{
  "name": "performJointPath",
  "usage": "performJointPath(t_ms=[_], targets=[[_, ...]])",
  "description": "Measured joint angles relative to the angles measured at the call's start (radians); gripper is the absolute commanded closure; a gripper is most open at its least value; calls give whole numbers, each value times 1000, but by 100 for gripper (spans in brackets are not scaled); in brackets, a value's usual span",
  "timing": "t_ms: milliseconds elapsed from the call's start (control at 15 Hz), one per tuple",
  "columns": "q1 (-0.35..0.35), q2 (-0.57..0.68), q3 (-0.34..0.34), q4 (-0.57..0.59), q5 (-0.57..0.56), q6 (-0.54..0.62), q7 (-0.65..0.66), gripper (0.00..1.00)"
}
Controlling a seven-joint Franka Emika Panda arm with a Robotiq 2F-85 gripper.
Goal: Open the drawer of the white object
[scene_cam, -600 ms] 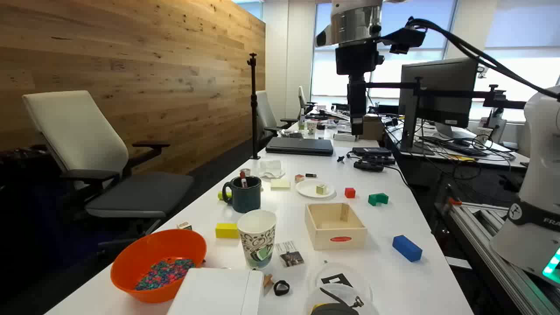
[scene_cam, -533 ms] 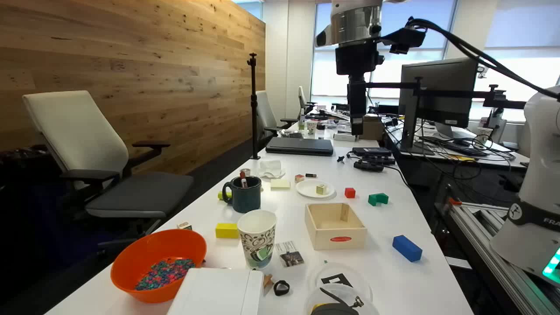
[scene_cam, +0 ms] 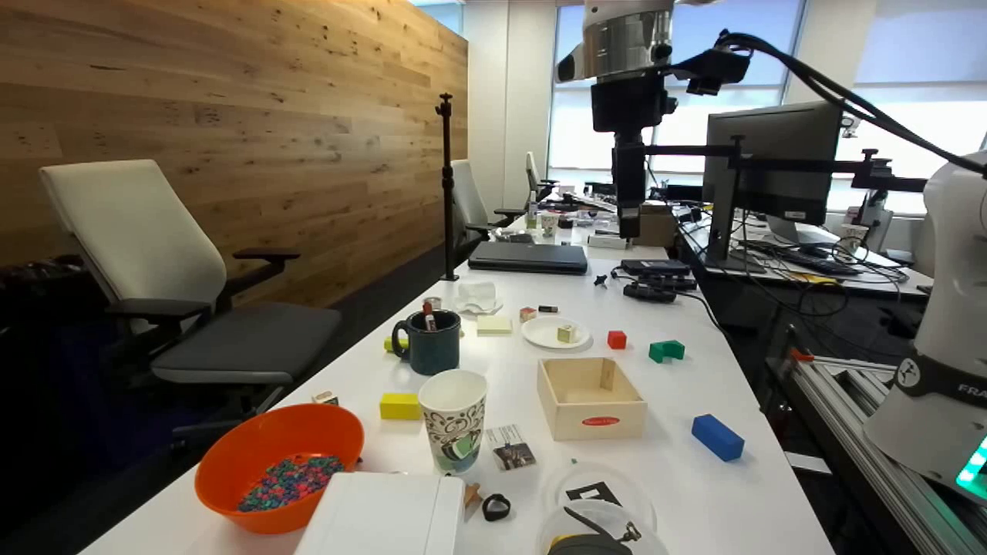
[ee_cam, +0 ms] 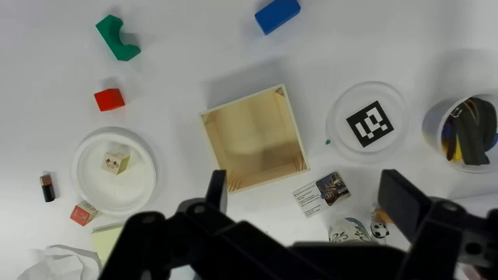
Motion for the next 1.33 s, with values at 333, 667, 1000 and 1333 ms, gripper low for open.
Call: performJointPath(t_ms=[333,667,1000,1333], targets=[[17,5,-15,-1,15,46,-44,0],[60,16,-75,-15,82,170,-305,0],[89,55,-119,-26,164,229,-522,0],[90,61,-119,-26,168,231,-528,0]])
